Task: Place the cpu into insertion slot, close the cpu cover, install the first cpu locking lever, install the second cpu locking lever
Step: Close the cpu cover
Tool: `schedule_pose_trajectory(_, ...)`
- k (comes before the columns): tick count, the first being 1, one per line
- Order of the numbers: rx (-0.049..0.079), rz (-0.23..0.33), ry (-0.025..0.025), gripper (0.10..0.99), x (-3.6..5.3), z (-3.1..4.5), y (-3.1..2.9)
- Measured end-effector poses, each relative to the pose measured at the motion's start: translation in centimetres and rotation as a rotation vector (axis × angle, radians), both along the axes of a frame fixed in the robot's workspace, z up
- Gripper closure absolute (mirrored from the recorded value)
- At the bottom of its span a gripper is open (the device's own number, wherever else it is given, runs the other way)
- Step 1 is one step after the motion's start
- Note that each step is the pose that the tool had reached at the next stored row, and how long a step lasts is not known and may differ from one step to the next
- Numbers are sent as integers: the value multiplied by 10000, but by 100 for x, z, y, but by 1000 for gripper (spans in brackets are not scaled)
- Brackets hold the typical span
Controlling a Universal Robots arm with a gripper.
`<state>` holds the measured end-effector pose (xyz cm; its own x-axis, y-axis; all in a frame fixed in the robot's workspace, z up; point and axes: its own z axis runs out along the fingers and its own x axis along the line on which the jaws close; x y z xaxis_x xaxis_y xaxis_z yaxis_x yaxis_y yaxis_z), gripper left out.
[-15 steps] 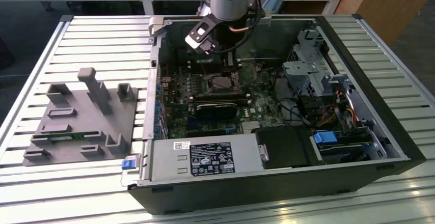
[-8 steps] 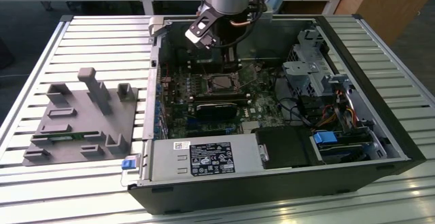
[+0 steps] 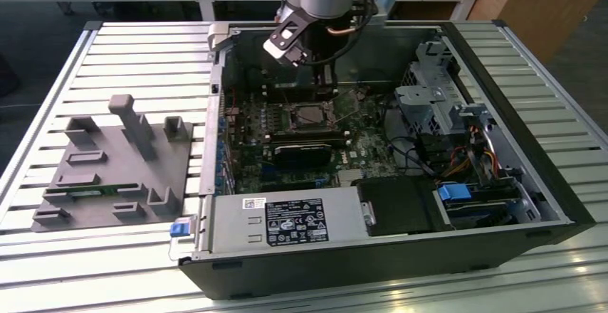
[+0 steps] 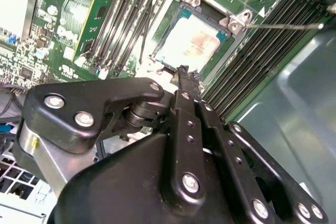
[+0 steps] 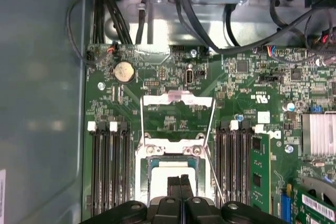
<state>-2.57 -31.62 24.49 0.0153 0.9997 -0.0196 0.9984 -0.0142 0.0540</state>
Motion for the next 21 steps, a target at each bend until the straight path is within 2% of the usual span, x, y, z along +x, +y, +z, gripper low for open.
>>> schedule_pose_trajectory(11,1,1,4,980,38,36,0)
schedule_pose_trajectory(21,1,1,4,980,130,36,0)
